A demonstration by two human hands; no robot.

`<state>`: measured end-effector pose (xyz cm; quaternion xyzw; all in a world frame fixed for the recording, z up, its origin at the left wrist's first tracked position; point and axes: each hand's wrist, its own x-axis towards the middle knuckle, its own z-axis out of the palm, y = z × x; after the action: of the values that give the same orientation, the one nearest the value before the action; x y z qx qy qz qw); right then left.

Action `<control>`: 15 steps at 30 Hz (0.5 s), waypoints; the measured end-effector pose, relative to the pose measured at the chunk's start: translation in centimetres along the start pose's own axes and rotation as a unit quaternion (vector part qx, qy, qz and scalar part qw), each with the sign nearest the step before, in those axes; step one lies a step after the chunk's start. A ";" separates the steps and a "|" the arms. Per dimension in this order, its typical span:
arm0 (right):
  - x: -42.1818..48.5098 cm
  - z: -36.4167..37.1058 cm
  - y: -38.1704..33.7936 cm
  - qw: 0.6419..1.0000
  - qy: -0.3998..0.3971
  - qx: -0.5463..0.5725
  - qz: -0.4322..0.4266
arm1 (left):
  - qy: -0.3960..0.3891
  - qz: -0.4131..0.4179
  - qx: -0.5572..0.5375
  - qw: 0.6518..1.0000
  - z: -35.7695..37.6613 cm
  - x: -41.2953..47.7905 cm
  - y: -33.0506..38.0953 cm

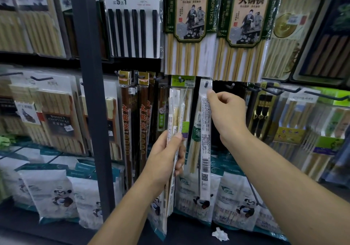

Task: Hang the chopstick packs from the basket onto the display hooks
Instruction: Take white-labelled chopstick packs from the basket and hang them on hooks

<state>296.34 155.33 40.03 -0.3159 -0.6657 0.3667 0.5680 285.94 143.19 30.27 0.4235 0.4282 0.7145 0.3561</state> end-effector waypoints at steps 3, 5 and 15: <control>-0.4 -0.3 0.4 1.000 0.024 -0.009 -0.006 | 0.007 0.019 0.025 1.000 0.0 0.0 -0.1; -1.3 -0.5 0.5 0.999 0.025 -0.011 -0.026 | 0.001 0.031 0.032 0.999 -0.1 0.0 -0.1; -3.9 0.4 -0.5 0.994 -0.103 0.036 -0.029 | -0.042 0.052 0.056 0.996 0.5 -0.2 -0.2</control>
<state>296.57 151.71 38.40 -0.2364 -0.7161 0.4042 0.5177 286.53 143.23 30.18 0.4945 0.4299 0.6880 0.3120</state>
